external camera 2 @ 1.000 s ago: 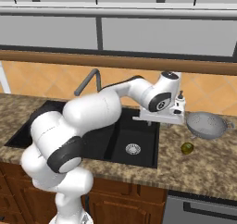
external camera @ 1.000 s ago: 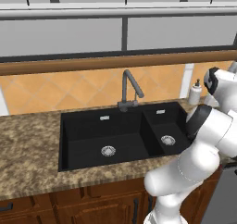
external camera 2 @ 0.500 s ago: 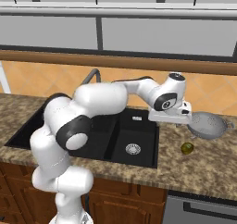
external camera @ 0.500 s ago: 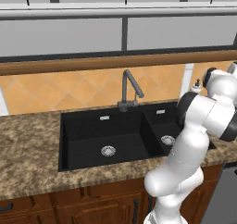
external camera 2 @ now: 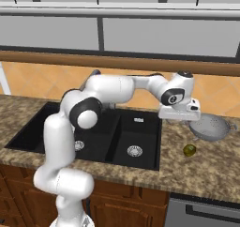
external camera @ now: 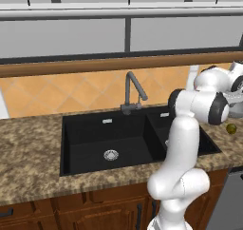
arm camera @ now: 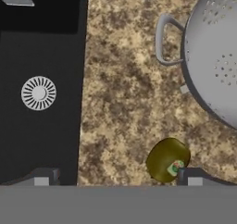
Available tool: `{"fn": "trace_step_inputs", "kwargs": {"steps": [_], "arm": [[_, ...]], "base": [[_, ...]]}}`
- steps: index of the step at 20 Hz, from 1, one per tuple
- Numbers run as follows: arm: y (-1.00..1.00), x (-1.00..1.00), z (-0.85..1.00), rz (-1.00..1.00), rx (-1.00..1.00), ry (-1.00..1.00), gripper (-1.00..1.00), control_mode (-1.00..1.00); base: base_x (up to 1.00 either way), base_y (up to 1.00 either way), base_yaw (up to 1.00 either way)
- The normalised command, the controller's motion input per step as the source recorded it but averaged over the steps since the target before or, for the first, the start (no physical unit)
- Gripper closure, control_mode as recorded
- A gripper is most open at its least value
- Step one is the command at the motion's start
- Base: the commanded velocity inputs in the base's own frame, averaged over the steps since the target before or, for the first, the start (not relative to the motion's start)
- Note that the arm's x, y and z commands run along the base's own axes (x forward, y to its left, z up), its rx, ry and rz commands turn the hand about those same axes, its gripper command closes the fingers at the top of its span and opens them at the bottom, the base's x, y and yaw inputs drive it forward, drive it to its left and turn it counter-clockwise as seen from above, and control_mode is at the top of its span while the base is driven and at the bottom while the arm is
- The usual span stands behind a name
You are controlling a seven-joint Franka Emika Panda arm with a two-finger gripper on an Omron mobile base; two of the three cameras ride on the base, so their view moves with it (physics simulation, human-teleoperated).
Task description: Put the colander in the sink, put the kiwi in the colander, and turn on the sink faucet and pour water over the colander.
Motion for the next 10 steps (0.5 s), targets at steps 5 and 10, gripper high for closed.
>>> {"fn": "trace_step_inputs", "kwargs": {"steps": [5,10], "arm": [[-0.29,0.36,-0.14,0.00,0.00,0.05,-1.00,-1.00],[-0.14,0.29,-0.21,0.00,0.00,0.03,-1.00,-1.00]], "base": [[0.00,0.00,0.00],[0.00,0.00,0.00]]}}
